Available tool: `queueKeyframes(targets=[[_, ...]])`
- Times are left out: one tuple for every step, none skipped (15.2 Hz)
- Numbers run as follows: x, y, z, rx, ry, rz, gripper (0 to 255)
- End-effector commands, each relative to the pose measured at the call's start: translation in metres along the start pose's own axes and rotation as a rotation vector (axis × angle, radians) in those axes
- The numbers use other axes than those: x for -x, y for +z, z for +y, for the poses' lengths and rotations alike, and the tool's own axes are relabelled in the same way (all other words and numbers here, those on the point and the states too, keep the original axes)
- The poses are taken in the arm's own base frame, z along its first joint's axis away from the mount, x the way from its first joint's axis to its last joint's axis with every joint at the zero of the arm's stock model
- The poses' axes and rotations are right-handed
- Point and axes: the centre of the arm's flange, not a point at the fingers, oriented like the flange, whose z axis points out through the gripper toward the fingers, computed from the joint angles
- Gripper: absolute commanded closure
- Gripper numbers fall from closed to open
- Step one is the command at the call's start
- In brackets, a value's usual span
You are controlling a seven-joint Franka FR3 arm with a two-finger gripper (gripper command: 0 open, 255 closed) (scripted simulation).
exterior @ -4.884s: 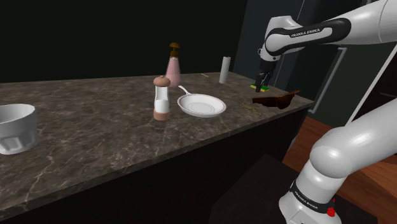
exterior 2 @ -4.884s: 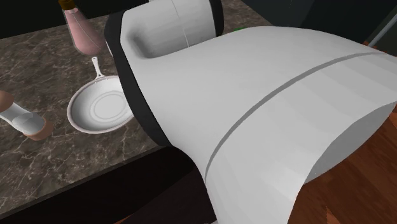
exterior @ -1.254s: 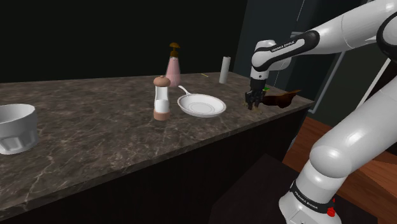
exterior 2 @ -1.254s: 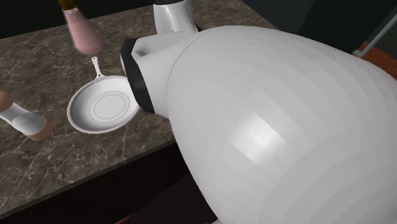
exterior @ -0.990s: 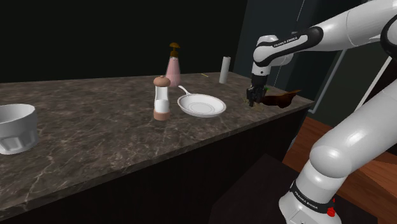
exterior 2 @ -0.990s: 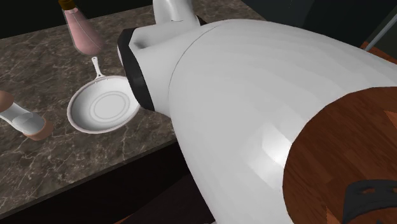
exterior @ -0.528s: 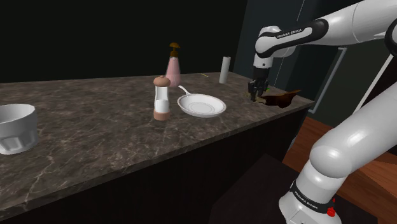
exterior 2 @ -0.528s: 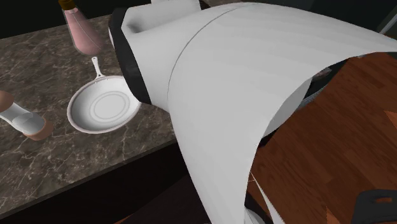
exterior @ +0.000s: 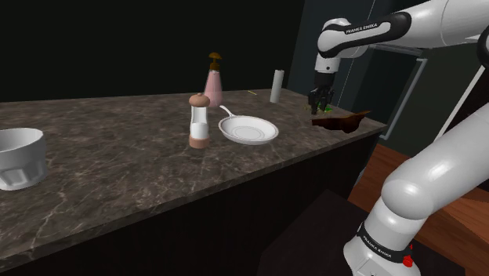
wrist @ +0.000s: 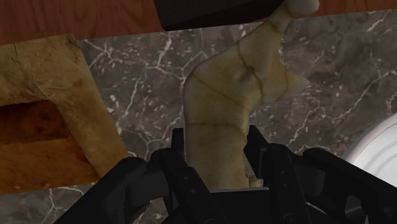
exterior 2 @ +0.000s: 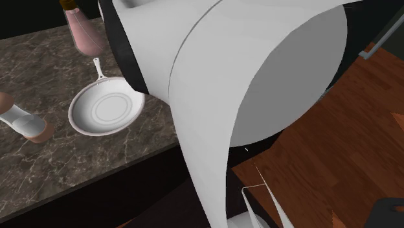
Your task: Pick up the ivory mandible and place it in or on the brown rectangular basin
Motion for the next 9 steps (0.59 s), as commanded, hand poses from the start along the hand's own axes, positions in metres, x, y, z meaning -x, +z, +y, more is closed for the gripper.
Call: queueKeyframes(targets=[[0.002, -0.011, 0.0, 0.0, 0.0, 0.0, 255], [0.003, -0.016, 0.0, 0.0, 0.0, 0.0, 255], [0.003, -0.021, 0.0, 0.0, 0.0, 0.0, 255], [0.004, -0.026, 0.0, 0.0, 0.0, 0.0, 255], [0.004, -0.032, 0.001, 0.0, 0.0, 0.0, 255], [0.005, -0.037, 0.001, 0.0, 0.0, 0.0, 255], [0.005, -0.042, 0.001, 0.0, 0.0, 0.0, 255], [0.006, -0.047, 0.001, 0.0, 0.0, 0.0, 255], [0.006, -0.053, 0.001, 0.0, 0.0, 0.0, 255]])
